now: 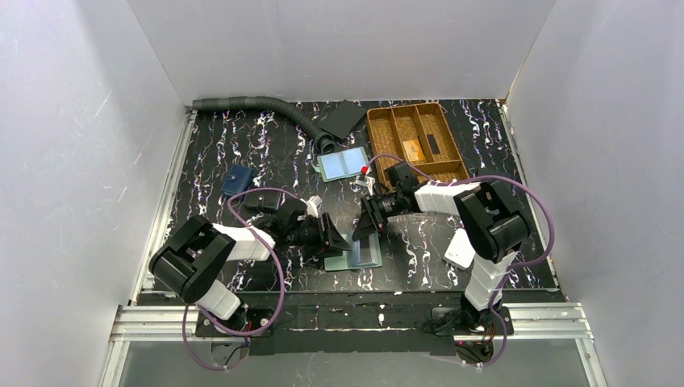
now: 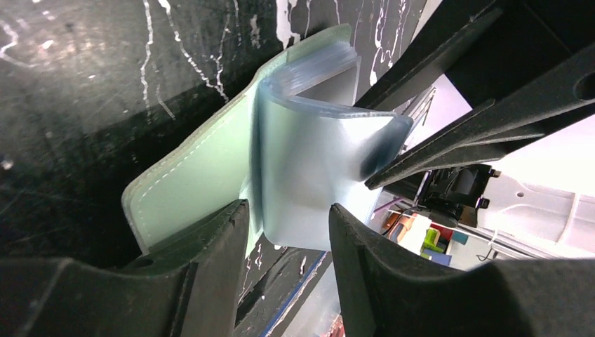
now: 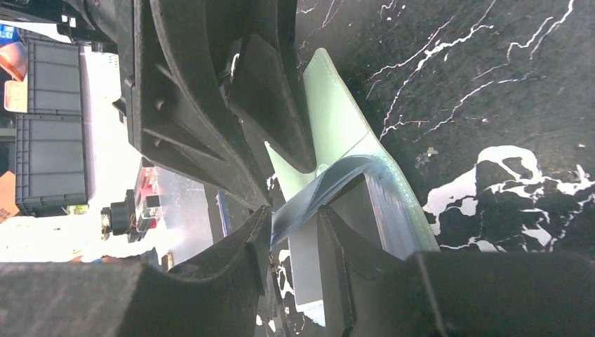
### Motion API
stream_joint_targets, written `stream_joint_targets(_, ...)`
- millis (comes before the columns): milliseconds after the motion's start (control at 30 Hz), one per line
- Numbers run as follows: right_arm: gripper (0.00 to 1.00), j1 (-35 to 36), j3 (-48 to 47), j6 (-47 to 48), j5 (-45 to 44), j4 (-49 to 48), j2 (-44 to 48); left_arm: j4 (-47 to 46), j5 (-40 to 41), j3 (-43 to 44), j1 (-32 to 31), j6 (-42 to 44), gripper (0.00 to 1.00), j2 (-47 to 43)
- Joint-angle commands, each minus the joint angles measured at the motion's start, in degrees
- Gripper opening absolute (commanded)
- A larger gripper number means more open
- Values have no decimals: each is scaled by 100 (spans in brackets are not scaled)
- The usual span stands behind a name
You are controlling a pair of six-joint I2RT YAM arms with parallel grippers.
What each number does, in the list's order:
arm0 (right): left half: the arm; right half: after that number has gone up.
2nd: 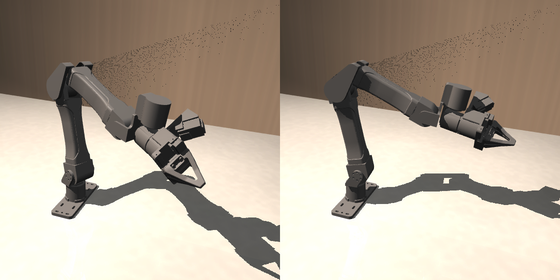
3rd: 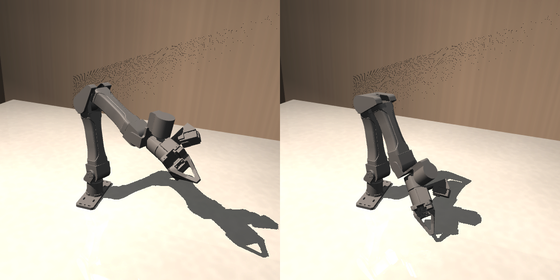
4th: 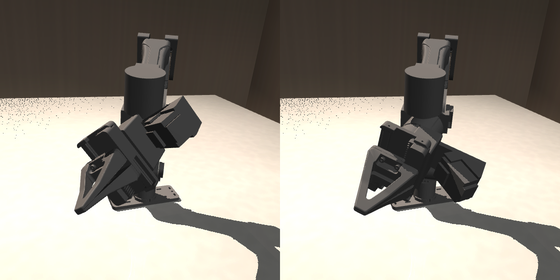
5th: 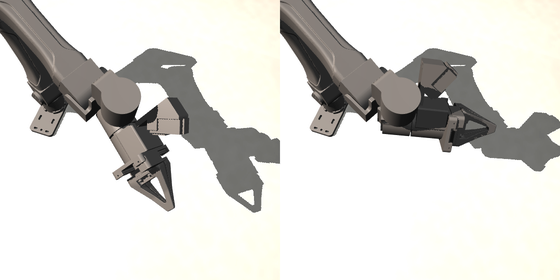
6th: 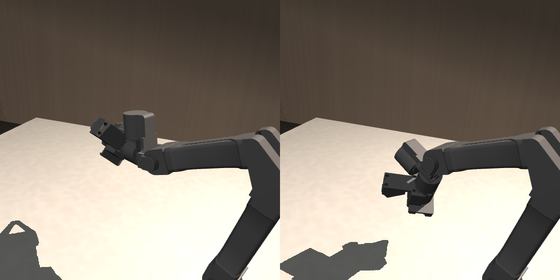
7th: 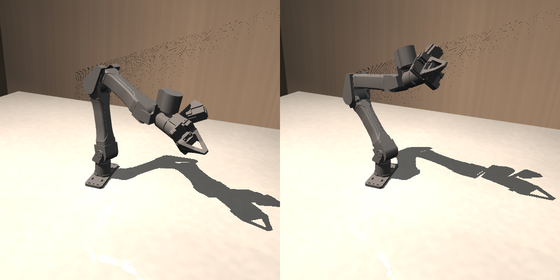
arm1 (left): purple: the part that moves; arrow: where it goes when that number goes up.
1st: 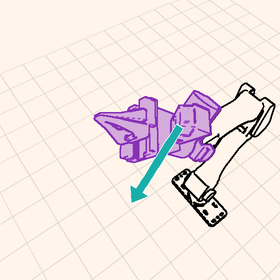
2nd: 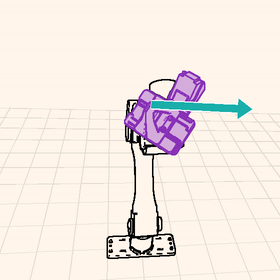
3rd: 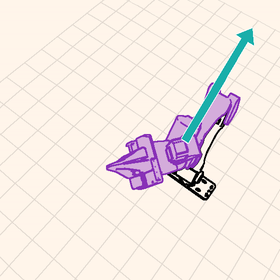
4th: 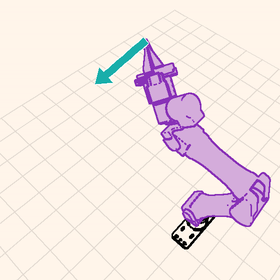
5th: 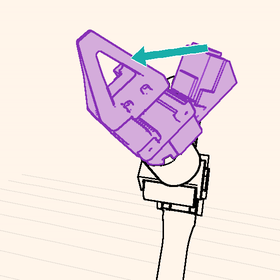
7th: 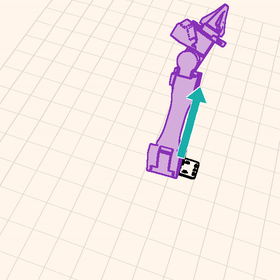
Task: Take the credit cards out of the card holder
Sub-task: Remove the credit card from the card holder.
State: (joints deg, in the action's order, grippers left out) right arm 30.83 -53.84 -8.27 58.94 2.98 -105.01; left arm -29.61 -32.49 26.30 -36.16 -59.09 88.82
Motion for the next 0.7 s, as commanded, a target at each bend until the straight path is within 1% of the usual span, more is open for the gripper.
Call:
stream_joint_targets(0, 39, 45, -137, 133, 311, -62, 69, 60, 101, -167, 121, 55, 45, -335)
stream_joint_targets(33, 39, 46, -139, 133, 307, -68, 69, 56, 90, -177, 133, 70, 46, -381)
stream_joint_targets(133, 33, 81, -147, 117, 110, -52, 15, 60, -120, -109, 143, 212, 51, -598)
stream_joint_targets(333, 26, 98, -160, -16, 19, -103, -79, 136, -252, -38, 92, 342, 55, -749)
stream_joint_targets(533, 26, 116, -83, -361, 77, -438, -90, 537, 62, 18, -125, 439, 57, -661)
stream_joint_targets(667, 29, 125, -62, -467, 176, -534, -97, 765, 275, 74, -162, 485, 59, -635)
